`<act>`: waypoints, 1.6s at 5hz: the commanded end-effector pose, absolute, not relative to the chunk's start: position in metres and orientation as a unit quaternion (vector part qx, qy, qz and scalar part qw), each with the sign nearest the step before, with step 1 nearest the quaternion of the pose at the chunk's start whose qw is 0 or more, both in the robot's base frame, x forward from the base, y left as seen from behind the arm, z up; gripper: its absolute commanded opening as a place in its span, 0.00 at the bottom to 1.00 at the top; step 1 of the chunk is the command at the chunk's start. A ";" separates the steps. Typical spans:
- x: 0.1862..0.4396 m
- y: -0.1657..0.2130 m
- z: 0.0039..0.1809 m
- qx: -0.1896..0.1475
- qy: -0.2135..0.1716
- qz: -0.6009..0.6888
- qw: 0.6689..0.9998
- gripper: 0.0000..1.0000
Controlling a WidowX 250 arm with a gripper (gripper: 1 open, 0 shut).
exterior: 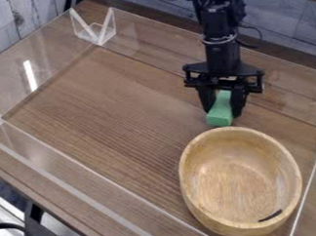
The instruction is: Put green stick into wooden bowl
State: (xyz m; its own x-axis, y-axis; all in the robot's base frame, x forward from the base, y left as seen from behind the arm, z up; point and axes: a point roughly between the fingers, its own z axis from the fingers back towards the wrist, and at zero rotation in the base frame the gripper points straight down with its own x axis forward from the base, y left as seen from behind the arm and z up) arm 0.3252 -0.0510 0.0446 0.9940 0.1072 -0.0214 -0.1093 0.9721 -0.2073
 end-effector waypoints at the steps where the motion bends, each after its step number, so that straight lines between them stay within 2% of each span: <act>1: 0.338 -0.056 0.069 -0.113 -0.038 0.039 0.992 0.00; 4: 0.339 -0.061 0.068 -0.117 -0.045 0.022 0.992 0.00; 6: 0.340 -0.061 0.104 -0.140 -0.065 0.022 0.988 0.00; 7: 0.338 -0.058 0.131 -0.159 -0.083 0.017 0.984 0.00; 8: 0.326 -0.068 0.126 -0.163 -0.074 -0.006 0.984 0.00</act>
